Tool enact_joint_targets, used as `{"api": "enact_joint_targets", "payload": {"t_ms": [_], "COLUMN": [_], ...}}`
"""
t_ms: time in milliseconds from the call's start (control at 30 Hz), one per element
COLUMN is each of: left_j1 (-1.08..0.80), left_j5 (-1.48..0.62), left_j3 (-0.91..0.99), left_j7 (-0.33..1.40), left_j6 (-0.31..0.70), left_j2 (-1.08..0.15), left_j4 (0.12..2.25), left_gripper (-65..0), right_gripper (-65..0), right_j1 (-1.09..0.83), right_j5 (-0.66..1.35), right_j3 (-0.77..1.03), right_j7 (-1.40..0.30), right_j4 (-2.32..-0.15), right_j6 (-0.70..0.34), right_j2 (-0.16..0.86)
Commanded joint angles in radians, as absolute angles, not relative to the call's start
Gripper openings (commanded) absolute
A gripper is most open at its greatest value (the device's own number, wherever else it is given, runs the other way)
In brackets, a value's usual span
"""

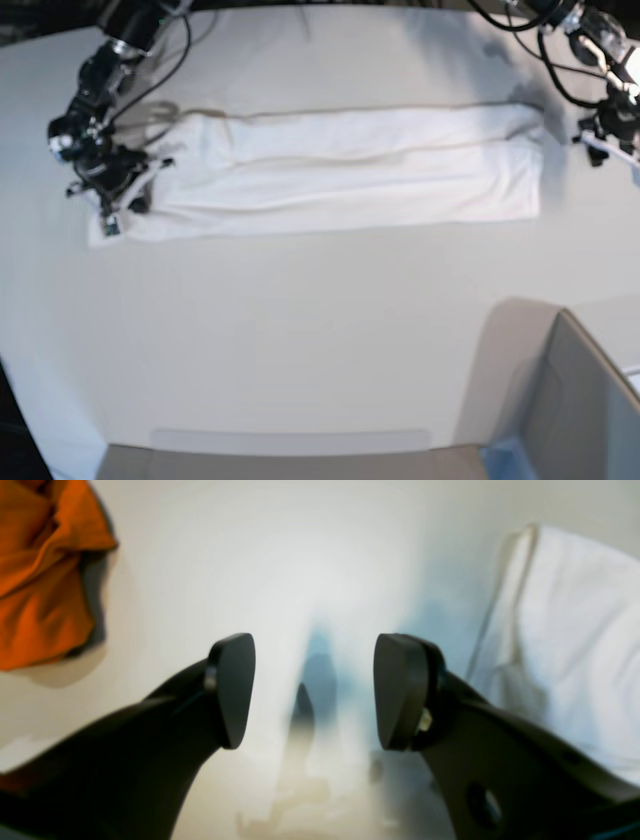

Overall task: Layout the t-shirt on the table in an organized manner, then fold the t-shirt properly
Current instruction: 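Move the left gripper to the strip's end and lower it, then grasp the strip's end with the left gripper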

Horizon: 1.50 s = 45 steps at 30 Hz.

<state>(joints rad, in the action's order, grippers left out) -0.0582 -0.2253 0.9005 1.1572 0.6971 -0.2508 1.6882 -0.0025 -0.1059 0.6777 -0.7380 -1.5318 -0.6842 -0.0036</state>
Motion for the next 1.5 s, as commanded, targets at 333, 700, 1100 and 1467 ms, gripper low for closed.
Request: {"api": "enact_joint_targets", "payload": {"t_ms": [333,700,1100,1467], "left_j1": [-0.053,-0.005,0.076,0.065], "left_j5": [-0.231,-0.231,-0.242,-0.269], "left_j3": [0.740,0.737,0.737,0.734], "left_j7": [1.211,1.280,1.396,1.396], "left_j6": [0.698,0.698,0.698,0.698], "left_j2": [-0.271,-0.248,-0.199,-0.140], "left_j4": [1.699,1.701,1.742,1.753], "left_gripper": [-27.3,-27.3,-27.3,-27.3], "right_gripper": [-65.0,-65.0,-65.0,-65.0], "right_j1": [0.002,-0.001,-0.001,-0.001], "right_j5": [-0.150,-0.150,-0.150,-0.150], "right_j3": [0.679,0.679,0.679,0.627], "right_j7": [-0.779,-0.779,-0.779,-0.779], "right_j4": [-1.488,-1.486,-1.486,-1.484], "right_j6": [-0.698,-0.698,-0.698,-0.698], "right_j2": [0.001,0.001,0.001,0.001]}}
